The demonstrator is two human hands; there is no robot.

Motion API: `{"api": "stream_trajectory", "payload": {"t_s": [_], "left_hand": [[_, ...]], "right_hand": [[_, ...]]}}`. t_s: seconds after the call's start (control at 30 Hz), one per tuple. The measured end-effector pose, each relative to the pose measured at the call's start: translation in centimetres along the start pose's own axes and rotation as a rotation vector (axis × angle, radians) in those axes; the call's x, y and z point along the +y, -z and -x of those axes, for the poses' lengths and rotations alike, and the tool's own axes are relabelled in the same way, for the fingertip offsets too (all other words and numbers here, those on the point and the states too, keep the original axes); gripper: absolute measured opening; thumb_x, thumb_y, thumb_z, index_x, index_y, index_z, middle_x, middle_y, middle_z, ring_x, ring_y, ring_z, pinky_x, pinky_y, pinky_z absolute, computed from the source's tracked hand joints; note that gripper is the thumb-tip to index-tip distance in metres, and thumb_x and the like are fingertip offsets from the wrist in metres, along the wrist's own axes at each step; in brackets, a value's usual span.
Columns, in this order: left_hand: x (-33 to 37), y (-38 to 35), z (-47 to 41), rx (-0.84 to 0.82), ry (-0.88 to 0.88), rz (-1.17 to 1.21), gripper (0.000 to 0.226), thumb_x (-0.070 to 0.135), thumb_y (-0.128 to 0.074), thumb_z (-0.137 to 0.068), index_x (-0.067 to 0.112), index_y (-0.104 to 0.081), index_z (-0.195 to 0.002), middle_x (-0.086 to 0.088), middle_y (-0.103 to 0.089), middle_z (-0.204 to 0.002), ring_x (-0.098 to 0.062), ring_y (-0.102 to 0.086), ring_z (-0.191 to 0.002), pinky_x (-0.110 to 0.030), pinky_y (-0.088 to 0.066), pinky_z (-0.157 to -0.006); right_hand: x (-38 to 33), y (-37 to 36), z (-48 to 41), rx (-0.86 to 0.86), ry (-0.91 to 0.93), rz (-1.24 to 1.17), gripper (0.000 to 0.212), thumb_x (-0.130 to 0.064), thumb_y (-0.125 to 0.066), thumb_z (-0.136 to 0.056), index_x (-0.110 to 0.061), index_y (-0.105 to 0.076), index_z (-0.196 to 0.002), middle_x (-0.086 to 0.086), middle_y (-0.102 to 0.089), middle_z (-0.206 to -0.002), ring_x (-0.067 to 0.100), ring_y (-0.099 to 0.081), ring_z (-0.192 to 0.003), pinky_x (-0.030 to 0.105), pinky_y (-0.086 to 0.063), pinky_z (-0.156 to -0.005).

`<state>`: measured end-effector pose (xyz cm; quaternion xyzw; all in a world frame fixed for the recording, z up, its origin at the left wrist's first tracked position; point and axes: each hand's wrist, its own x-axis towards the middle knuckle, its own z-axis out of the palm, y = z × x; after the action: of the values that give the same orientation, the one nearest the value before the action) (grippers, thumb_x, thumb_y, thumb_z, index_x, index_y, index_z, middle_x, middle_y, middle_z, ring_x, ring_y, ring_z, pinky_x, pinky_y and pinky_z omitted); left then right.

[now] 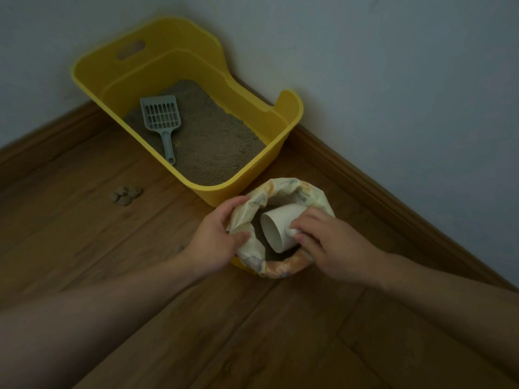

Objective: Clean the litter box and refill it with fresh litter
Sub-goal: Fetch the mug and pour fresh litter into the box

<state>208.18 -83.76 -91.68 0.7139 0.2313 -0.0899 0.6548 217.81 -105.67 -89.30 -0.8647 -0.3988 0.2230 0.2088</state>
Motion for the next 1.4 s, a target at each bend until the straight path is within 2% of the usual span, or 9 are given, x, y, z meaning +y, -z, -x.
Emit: {"api": "stream_trajectory", "payload": {"t_s": [0.2,0.3,0.43,0.57,0.67,0.77,0.9,1.1,1.4], "left_hand": [[-0.2,-0.2,0.2,0.008,-0.003,0.006,0.062,-0.001,-0.064,-0.09,0.037,-0.048,-0.136,0.017,-0.056,-0.125,-0.01,-0.063,-0.1,-0.014,-0.052,-0.06],[-0.5,-0.2,0.2,0.019,0.007,-0.006,0.061,0.002,-0.064,-0.09,0.041,-0.048,-0.135,0.013,-0.054,-0.132,-0.015,-0.065,-0.106,-0.026,-0.059,-0.072],[-0.6,-0.1,0.0,0.039,0.038,-0.009,0.06,0.004,-0.065,-0.09,0.043,-0.047,-0.132,0.012,-0.055,-0.126,-0.014,-0.069,-0.097,-0.035,-0.062,-0.074],[-0.8,-0.3,-0.3,0.116,0.092,-0.097,0.051,0.015,-0.071,-0.087,0.032,-0.049,-0.13,0.007,-0.06,-0.119,-0.017,-0.067,-0.099,-0.041,-0.061,-0.08],[-0.7,-0.1,-0.5,0.108,0.147,-0.129,0.035,0.024,-0.071,-0.087,0.027,-0.058,-0.12,0.009,-0.064,-0.113,-0.012,-0.068,-0.096,-0.039,-0.061,-0.081],[-0.8,0.2,-0.5,0.089,0.181,-0.132,0.037,0.029,-0.071,-0.087,0.028,-0.061,-0.123,0.009,-0.067,-0.11,-0.009,-0.068,-0.095,-0.032,-0.059,-0.078],[-0.8,0.3,-0.4,0.083,0.218,-0.072,0.031,0.026,-0.071,-0.088,0.029,-0.064,-0.118,0.008,-0.071,-0.105,-0.01,-0.069,-0.094,-0.037,-0.059,-0.081],[-0.8,-0.1,-0.5,0.056,0.265,0.094,0.033,0.014,-0.068,-0.09,0.024,-0.062,-0.121,0.002,-0.074,-0.106,-0.015,-0.073,-0.094,-0.046,-0.06,-0.083],[0.3,0.0,-0.3,-0.002,0.288,0.283,0.031,-0.002,-0.063,-0.089,0.015,-0.063,-0.115,-0.008,-0.075,-0.106,-0.024,-0.073,-0.096,-0.045,-0.058,-0.085]], "right_hand": [[-1.1,-1.0,-0.7,-0.045,0.006,0.222,0.024,-0.027,-0.046,-0.101,-0.02,-0.067,-0.11,-0.001,-0.054,-0.107,0.016,-0.055,-0.092,0.035,-0.05,-0.08],[-1.8,-1.6,-2.1,-0.11,-0.056,0.324,0.021,-0.03,-0.051,-0.097,-0.019,-0.065,-0.107,0.003,-0.052,-0.105,0.022,-0.053,-0.09,0.04,-0.05,-0.081],[-1.9,-1.8,-3.7,-0.208,-0.086,0.405,0.021,-0.034,-0.054,-0.094,-0.018,-0.063,-0.105,0.003,-0.052,-0.102,0.021,-0.053,-0.09,0.037,-0.049,-0.079],[-1.1,-1.4,-4.4,-0.262,-0.073,0.393,0.022,-0.034,-0.048,-0.098,-0.018,-0.063,-0.1,0.002,-0.056,-0.1,0.02,-0.054,-0.091,0.035,-0.047,-0.079],[-0.6,-1.2,-4.4,-0.246,-0.055,0.356,0.023,-0.034,-0.046,-0.099,-0.018,-0.061,-0.093,0.003,-0.058,-0.096,0.019,-0.054,-0.087,0.038,-0.049,-0.08],[-0.4,-1.2,-4.2,-0.188,-0.061,0.326,0.026,-0.041,-0.047,-0.098,-0.021,-0.059,-0.088,0.0,-0.057,-0.089,0.017,-0.053,-0.085,0.038,-0.049,-0.079],[-0.5,-1.3,-3.8,-0.085,-0.033,0.397,0.032,-0.046,-0.047,-0.098,-0.024,-0.069,-0.102,-0.001,-0.056,-0.105,0.018,-0.049,-0.101,0.032,-0.043,-0.087],[-0.4,-1.2,-3.8,-0.092,-0.119,0.303,0.034,-0.042,-0.047,-0.1,-0.023,-0.069,-0.118,0.002,-0.049,-0.136,0.019,-0.044,-0.122,0.03,-0.033,-0.103],[-0.5,-1.5,-3.4,-0.089,-0.152,0.151,0.028,-0.038,-0.054,-0.099,-0.024,-0.072,-0.116,-0.002,-0.051,-0.14,0.016,-0.046,-0.124,0.031,-0.036,-0.105]]}}
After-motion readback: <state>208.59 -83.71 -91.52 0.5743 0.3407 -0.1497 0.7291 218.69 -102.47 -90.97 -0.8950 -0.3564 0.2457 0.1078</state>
